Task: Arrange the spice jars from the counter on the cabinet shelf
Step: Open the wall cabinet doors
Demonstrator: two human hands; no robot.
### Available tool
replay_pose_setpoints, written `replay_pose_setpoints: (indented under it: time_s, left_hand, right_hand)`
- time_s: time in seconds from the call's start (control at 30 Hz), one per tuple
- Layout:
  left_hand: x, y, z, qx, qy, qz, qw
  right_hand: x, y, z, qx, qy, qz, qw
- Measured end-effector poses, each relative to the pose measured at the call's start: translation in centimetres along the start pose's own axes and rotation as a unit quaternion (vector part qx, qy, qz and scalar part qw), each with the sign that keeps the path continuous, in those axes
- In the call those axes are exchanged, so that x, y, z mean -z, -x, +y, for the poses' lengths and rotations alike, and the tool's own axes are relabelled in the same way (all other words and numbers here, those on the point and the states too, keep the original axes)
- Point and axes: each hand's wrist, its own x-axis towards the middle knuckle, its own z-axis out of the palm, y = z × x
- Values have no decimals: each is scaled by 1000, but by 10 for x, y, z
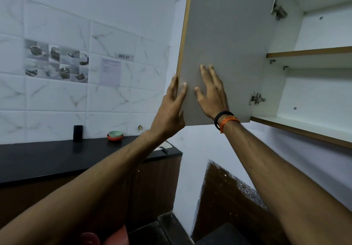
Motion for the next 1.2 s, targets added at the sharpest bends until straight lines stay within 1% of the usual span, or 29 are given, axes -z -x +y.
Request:
replay_pose_setpoints:
  time_s: [0.03,0.13,0.27,0.37,0.43,0.53,0.7,0.8,0.97,1.07,1.2]
  left_hand:
    - [-2,-1,-5,-7,-27,-9,1000]
    - [-8,-5,-22,14,-85,-39,996]
    - [-17,-11,-45,34,-167,-70,983]
    - [-26,-11,-60,-4,-256,-90,963]
    - [-31,-9,-66,-26,-292,-101,951]
    - [-36,-8,-69,-25,-302,-99,948]
    - [-35,-9,-68,-5,-273,-106,956]
    - [-35,-9,-61,-4,-268,-92,959]
    - [-42,-10,-46,0,-317,-90,944]
    - [-51,-10,-35,-18,-322,-81,943]
    - [-73,-14,-11,-60,-271,-86,957]
  right_hand:
    - [-5,-2,1,1,9,-2,1000]
    - [-21,-7,5,7,31,-13,999]
    - [-37,-8,12,9,58,-51,997]
    - [-45,-6,15,15,79,-68,994]
    - [-49,-4,16,16,91,-65,994]
    - [-52,-3,15,18,101,-62,993]
    - [-54,-4,12,11,112,-76,991]
    - [-49,-4,13,11,121,-89,989]
    - [-31,0,21,19,137,-111,984]
    - [-12,7,37,12,153,-113,982]
    - [20,20,66,-25,200,-107,974]
